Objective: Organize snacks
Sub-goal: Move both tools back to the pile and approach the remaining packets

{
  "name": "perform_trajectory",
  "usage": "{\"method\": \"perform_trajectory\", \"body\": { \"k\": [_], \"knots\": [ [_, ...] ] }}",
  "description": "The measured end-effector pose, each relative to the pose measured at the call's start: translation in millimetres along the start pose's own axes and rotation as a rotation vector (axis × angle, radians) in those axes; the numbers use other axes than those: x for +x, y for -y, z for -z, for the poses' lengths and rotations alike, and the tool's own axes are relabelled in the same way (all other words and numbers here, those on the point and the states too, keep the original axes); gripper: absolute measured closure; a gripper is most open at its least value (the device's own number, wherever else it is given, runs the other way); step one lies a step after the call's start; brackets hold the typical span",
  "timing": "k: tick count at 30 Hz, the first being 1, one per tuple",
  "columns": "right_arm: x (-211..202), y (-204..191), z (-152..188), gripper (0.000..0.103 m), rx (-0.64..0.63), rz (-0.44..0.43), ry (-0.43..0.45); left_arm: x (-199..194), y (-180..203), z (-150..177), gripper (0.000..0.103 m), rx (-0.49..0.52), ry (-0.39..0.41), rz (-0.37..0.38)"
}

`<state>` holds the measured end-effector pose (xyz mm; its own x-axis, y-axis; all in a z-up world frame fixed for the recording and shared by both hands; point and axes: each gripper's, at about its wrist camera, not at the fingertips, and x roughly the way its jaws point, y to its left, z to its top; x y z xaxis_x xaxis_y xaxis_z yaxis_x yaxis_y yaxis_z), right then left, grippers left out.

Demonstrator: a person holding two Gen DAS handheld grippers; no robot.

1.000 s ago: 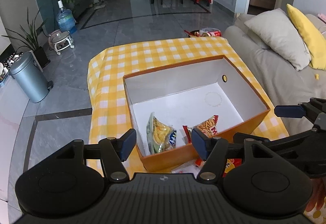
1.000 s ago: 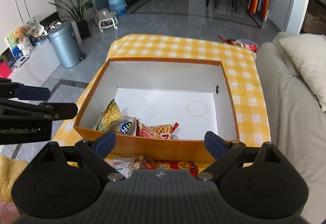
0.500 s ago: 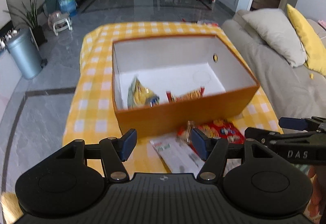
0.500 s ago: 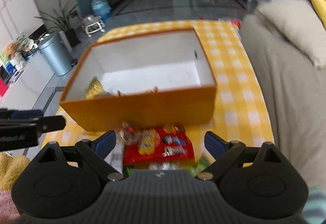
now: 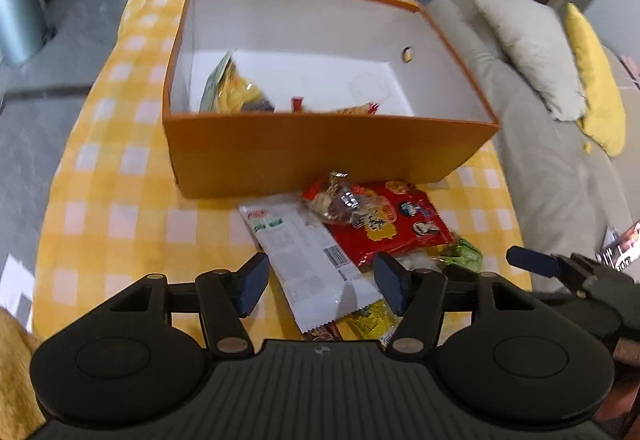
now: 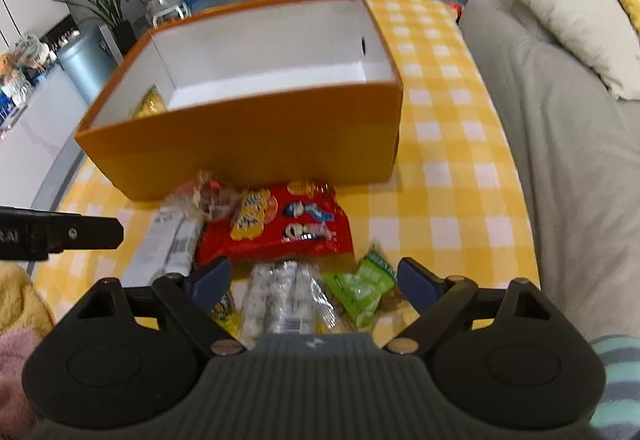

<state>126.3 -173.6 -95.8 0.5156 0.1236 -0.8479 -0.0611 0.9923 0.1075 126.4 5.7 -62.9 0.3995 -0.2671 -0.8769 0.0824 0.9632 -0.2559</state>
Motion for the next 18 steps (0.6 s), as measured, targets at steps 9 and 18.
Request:
{"method": "perform_trajectory", "body": {
  "k": [9, 18],
  "knots": [
    [21, -9, -2, 0.019, -0.065, 0.011, -0.023, 32, 2, -12, 0.022, -0.132, -0.107, -0.064],
    [25, -1, -8, 0.019, -0.061, -0.011, -0.016, 61, 16, -22, 0.021, -0.102, -0.168, -0.154]
  ]
}}
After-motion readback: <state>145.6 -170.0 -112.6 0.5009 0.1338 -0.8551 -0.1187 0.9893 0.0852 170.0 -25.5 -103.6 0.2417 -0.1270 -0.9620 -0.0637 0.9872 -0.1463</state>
